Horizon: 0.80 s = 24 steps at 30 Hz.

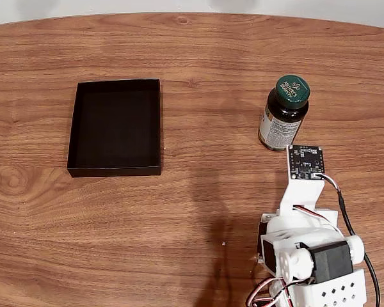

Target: Pick up the pill bottle and place it in the black box.

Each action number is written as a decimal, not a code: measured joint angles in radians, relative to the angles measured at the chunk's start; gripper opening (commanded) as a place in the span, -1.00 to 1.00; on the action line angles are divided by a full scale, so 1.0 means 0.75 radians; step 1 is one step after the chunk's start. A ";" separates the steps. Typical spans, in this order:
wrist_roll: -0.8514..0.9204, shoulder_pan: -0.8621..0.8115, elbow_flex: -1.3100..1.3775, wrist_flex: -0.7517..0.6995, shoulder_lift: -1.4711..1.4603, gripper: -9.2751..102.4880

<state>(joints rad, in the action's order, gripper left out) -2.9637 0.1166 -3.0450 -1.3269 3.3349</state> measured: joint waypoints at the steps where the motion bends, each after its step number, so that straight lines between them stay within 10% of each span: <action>1: 0.000 0.000 0.000 0.000 0.000 -0.83; 24: -0.115 -0.025 0.000 -0.012 0.000 -0.83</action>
<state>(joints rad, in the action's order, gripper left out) -3.0496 0.0982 -3.0450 -1.3361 3.3349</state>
